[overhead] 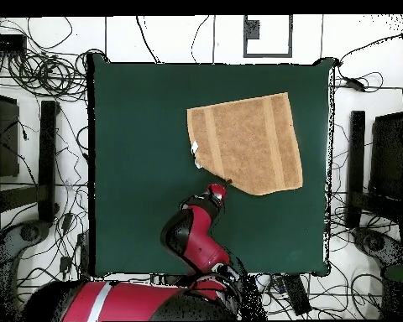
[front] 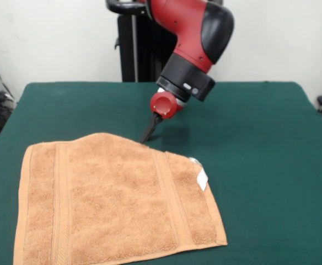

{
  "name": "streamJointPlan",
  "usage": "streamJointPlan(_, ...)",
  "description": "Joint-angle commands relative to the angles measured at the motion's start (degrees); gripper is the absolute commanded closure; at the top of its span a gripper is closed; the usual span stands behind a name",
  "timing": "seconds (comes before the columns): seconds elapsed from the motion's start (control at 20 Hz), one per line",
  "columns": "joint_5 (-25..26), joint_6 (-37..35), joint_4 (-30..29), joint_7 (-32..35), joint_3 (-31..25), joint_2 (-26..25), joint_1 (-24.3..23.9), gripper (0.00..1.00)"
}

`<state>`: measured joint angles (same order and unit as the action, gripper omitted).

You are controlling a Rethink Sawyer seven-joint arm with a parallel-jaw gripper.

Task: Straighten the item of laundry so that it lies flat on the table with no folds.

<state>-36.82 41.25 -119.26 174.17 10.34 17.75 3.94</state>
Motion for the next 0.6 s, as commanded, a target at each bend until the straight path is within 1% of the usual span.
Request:
streamJointPlan(0.05,-4.0,-6.3,12.7,5.4,-8.2,-4.6,-3.1,0.0)
streamJointPlan(0.25,-3.7,-6.1,13.9,5.1,-8.4,-5.7,-3.7,0.0)
streamJointPlan(0.6,-3.6,-7.6,14.4,3.8,-8.6,-5.2,-4.8,0.0)
